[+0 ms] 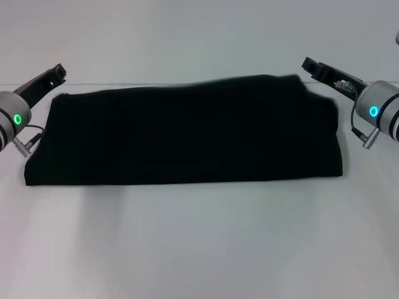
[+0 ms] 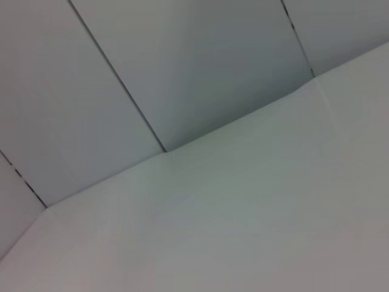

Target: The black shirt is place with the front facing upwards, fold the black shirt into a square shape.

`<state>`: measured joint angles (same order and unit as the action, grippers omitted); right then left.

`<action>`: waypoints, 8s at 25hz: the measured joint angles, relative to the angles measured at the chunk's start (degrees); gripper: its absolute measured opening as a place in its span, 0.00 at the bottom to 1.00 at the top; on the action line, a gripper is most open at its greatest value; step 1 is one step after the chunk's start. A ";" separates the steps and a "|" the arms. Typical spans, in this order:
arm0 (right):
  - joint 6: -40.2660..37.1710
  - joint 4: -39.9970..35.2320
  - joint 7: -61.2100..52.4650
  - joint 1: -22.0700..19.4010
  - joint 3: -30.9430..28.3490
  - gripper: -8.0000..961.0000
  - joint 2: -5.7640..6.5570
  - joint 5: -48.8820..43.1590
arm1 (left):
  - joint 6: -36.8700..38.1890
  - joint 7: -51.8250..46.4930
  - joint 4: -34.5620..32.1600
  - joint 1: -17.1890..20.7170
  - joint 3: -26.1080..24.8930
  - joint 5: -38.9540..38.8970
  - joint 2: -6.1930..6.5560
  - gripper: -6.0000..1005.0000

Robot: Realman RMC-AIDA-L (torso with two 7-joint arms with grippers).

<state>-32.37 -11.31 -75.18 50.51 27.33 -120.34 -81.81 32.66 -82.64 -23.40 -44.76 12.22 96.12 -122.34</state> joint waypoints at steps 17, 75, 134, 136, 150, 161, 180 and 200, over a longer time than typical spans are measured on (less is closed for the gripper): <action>-16.61 -4.23 1.03 -7.56 11.04 0.74 0.59 -2.66 | 17.28 -18.24 2.20 9.92 13.64 -3.30 5.26 0.58; -31.96 -7.68 17.44 -13.89 35.77 0.74 -0.07 -8.61 | 23.69 -55.65 1.26 19.52 17.81 12.02 9.98 0.81; -32.13 -7.41 17.27 -16.98 34.88 0.74 0.21 -5.38 | 23.01 -49.50 -3.93 15.43 12.77 8.77 10.37 0.06; -32.33 -7.64 17.28 -18.11 34.83 0.74 0.31 -4.39 | 26.10 -48.74 -4.32 13.30 13.00 6.65 9.88 0.06; -35.67 -7.85 17.34 -25.09 29.99 0.74 0.64 -3.06 | 31.44 -42.38 -1.43 -6.00 23.43 4.71 -1.91 0.06; -36.39 -7.79 17.35 -25.62 29.76 0.74 0.63 -3.18 | 23.31 -23.21 21.53 -7.99 24.59 -0.60 -2.27 0.06; -35.29 -6.27 17.22 -29.32 14.98 0.74 0.53 -2.99 | 30.92 -19.30 21.53 -6.12 23.64 -1.15 -2.36 0.23; -38.18 -0.33 17.59 -20.55 16.96 0.73 0.09 -3.62 | 35.79 -24.43 5.09 13.20 19.74 -2.07 0.41 0.89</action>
<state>-70.55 -11.63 -57.59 29.96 44.30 -120.26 -85.44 68.45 -107.07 -18.31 -31.57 31.96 94.05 -121.93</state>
